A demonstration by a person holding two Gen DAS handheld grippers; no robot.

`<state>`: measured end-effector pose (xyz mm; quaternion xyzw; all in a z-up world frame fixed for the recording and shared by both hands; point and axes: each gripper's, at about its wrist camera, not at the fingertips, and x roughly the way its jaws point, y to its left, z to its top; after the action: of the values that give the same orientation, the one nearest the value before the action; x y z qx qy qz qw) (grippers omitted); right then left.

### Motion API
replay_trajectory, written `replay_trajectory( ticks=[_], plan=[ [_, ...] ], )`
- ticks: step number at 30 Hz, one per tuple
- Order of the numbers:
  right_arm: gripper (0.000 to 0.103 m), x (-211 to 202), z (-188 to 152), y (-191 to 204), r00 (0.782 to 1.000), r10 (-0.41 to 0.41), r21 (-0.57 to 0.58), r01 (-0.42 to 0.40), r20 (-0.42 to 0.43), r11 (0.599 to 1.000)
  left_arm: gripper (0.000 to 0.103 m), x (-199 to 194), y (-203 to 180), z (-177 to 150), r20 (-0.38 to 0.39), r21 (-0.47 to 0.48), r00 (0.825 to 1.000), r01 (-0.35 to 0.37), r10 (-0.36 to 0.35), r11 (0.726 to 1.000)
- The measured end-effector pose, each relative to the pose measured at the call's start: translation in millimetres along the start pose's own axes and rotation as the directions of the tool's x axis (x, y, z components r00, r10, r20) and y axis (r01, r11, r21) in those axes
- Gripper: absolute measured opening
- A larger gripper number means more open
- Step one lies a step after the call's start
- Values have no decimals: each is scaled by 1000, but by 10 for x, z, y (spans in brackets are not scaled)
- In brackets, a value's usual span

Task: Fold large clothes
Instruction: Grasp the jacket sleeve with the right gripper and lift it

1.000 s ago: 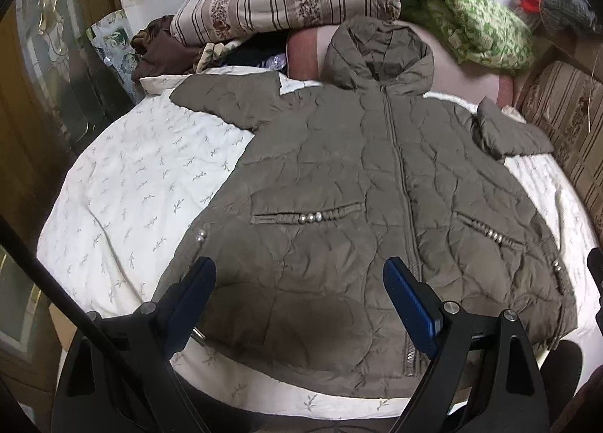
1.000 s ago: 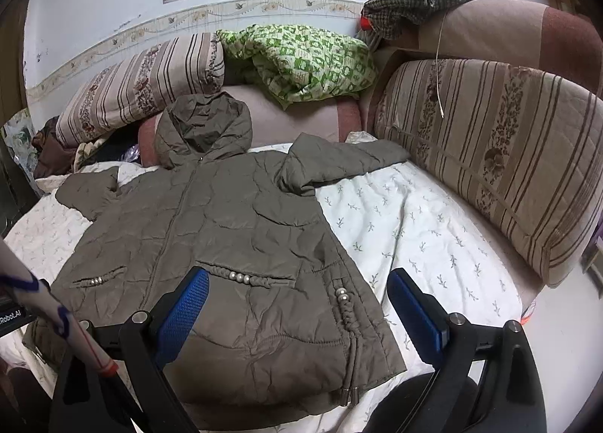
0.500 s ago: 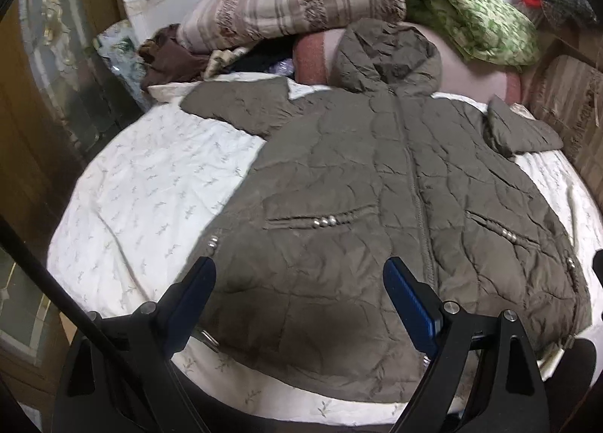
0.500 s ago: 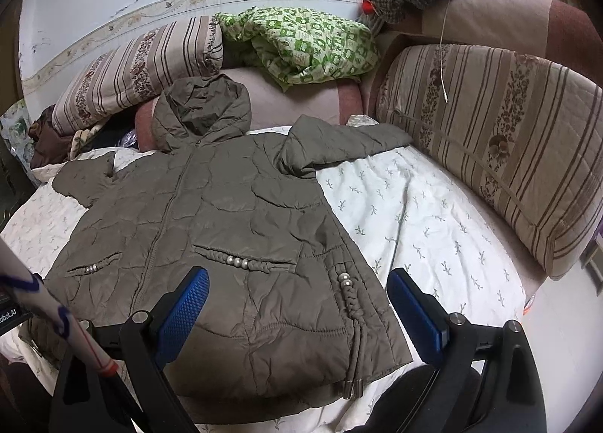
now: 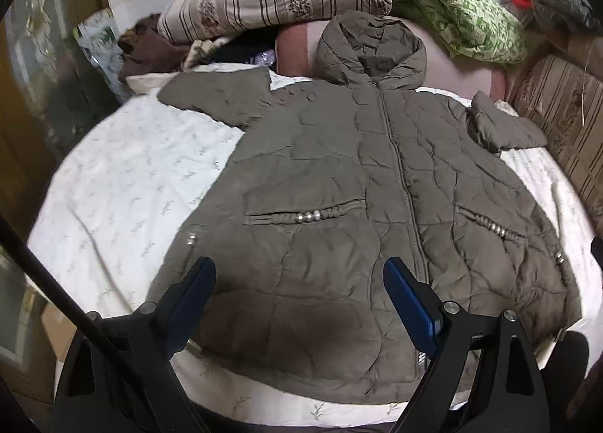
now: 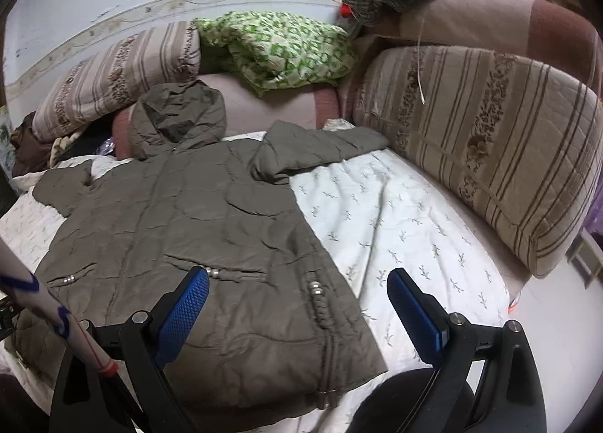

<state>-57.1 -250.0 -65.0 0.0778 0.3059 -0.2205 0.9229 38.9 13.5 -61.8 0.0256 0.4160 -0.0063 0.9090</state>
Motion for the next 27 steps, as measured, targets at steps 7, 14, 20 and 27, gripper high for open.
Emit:
replay_trajectory(
  ticks=[7, 14, 20, 27],
  plan=[
    [98, 397, 426, -297, 999, -18, 36, 19, -30, 999, 90, 139, 77, 395, 54, -5, 999, 8, -8, 1000],
    [94, 1339, 1126, -710, 991, -12, 141, 31, -134, 990, 90, 527, 56, 970, 97, -42, 995, 37, -33, 998],
    [82, 2356, 1630, -1019, 977, 8, 238, 44, -214, 970, 90, 1025, 44, 1136, 90, -43, 994, 63, -59, 997],
    [77, 3739, 1906, -1473, 943, -15, 412, 160, -333, 897, 90, 1557, 122, 1118, 25, -16, 999, 47, -47, 999]
  ],
)
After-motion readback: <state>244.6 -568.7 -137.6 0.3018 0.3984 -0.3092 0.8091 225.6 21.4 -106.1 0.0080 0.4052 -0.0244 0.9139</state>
